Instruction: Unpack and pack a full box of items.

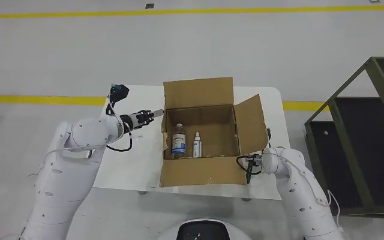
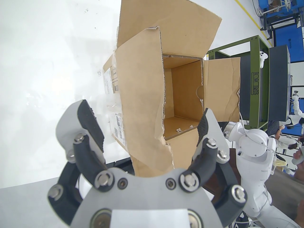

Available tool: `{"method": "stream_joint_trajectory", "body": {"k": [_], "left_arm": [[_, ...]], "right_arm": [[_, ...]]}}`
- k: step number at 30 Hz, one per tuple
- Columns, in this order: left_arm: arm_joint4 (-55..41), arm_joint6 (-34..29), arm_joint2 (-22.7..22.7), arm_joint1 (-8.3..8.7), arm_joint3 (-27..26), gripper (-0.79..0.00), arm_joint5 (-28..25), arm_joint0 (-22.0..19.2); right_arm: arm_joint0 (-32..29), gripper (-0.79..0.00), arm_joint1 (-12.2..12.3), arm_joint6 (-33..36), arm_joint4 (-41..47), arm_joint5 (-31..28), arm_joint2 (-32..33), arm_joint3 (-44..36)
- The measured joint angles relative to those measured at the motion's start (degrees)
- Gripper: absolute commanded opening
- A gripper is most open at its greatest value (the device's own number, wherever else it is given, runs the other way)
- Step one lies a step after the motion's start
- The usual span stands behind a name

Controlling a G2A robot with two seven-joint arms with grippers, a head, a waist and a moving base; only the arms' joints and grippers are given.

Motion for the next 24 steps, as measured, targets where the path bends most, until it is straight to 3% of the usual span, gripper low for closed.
{"method": "stream_joint_trajectory", "body": {"k": [10, 14, 16, 17, 20, 24], "left_arm": [[0.0, 0.0, 0.0, 0.0, 0.0, 0.0, 0.0, 0.0], [0.0, 0.0, 0.0, 0.0, 0.0, 0.0, 0.0, 0.0], [0.0, 0.0, 0.0, 0.0, 0.0, 0.0, 0.0, 0.0], [0.0, 0.0, 0.0, 0.0, 0.0, 0.0, 0.0, 0.0], [0.0, 0.0, 0.0, 0.0, 0.0, 0.0, 0.0, 0.0], [0.0, 0.0, 0.0, 0.0, 0.0, 0.0, 0.0, 0.0]], "right_arm": [[-0.27, 0.0, -0.05, -0.56, -0.57, 0.2, -0.33, 0.41], [0.09, 0.0, -0.46, 1.45, -0.31, 3.3, -1.12, 0.96], [0.42, -0.031, -0.64, 2.63, -0.51, 4.48, -1.67, 1.31], [0.7, -0.092, -0.77, 3.32, -0.64, 5.01, -2.15, 1.59], [1.41, -0.123, -1.16, 4.13, -1.68, 6.0, -3.7, 2.46], [2.16, -0.317, -1.79, 3.43, -1.73, 6.63, -4.81, 4.42]]}}
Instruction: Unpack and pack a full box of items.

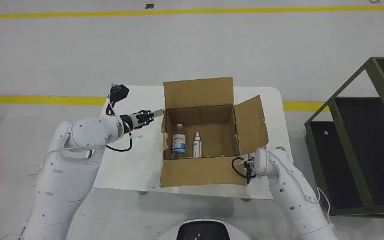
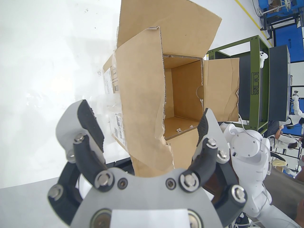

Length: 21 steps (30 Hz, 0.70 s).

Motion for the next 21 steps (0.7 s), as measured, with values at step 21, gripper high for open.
{"method": "stream_joint_trajectory", "body": {"k": [21], "left_arm": [[0.0, 0.0, 0.0, 0.0, 0.0, 0.0, 0.0, 0.0]], "right_arm": [[2.97, -0.36, -2.61, -0.34, -2.08, 0.34, -2.54, 5.9]]}}
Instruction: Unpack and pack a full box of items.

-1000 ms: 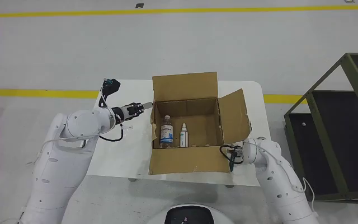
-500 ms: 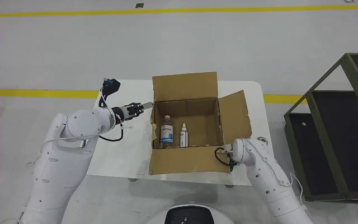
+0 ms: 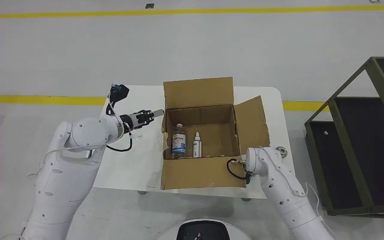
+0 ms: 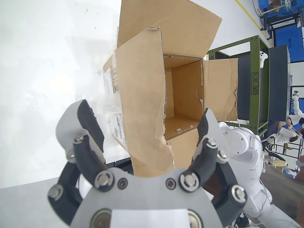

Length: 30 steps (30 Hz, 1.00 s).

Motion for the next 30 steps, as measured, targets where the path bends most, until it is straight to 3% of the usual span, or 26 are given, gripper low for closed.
{"method": "stream_joint_trajectory", "body": {"k": [4, 9, 21, 23, 27, 30], "left_arm": [[0.0, 0.0, 0.0, 0.0, 0.0, 0.0, 0.0, 0.0], [0.0, 0.0, 0.0, 0.0, 0.0, 0.0, 0.0, 0.0], [0.0, 0.0, 0.0, 0.0, 0.0, 0.0, 0.0, 0.0], [0.0, 0.0, 0.0, 0.0, 0.0, 0.0, 0.0, 0.0], [0.0, 0.0, 0.0, 0.0, 0.0, 0.0, 0.0, 0.0], [0.0, 0.0, 0.0, 0.0, 0.0, 0.0, 0.0, 0.0]], "right_arm": [[-0.61, -0.394, -0.07, 0.59, -0.48, -0.58, 1.31, -1.34], [-0.69, -0.376, -0.47, 0.82, -1.27, -0.81, 1.47, -0.56], [0.23, -0.456, -1.61, 0.7, -2.1, -0.69, 1.09, 2.25], [0.41, -0.517, -1.77, 0.7, -2.24, -0.69, 1.1, 2.65], [0.77, -0.72, -2.06, 0.6, -2.37, -0.6, 1.17, 3.07], [1.01, -0.785, -2.22, 0.68, -2.42, -0.67, 1.47, 2.87]]}}
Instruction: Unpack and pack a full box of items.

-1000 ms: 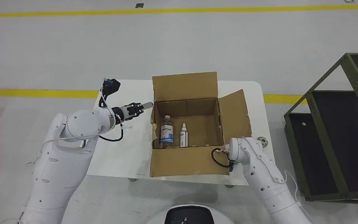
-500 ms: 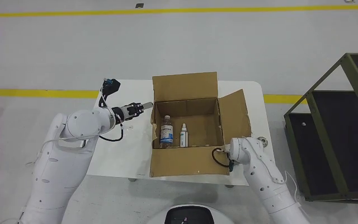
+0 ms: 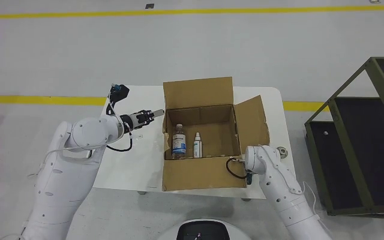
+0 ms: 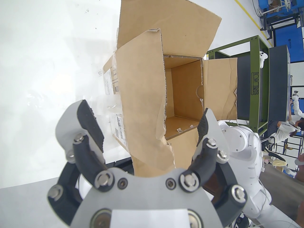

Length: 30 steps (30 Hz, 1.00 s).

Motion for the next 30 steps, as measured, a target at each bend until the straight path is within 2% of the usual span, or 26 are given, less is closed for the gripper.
{"method": "stream_joint_trajectory", "body": {"k": [13, 18, 22, 30], "left_arm": [[0.0, 0.0, 0.0, 0.0, 0.0, 0.0, 0.0, 0.0], [0.0, 0.0, 0.0, 0.0, 0.0, 0.0, 0.0, 0.0], [0.0, 0.0, 0.0, 0.0, 0.0, 0.0, 0.0, 0.0], [0.0, 0.0, 0.0, 0.0, 0.0, 0.0, 0.0, 0.0]], "right_arm": [[-1.49, -0.785, 0.29, 2.17, -0.97, -2.18, 4.11, -5.33], [-4.05, -0.785, 1.32, 2.9, -0.53, -2.91, 10.38, -10.19], [-5.84, -0.785, 1.95, 2.55, 3.08, -3.47, 16.17, -13.48], [-9.27, -0.785, 2.78, -2.83, 17.13, -4.54, 28.66, -20.04]]}}
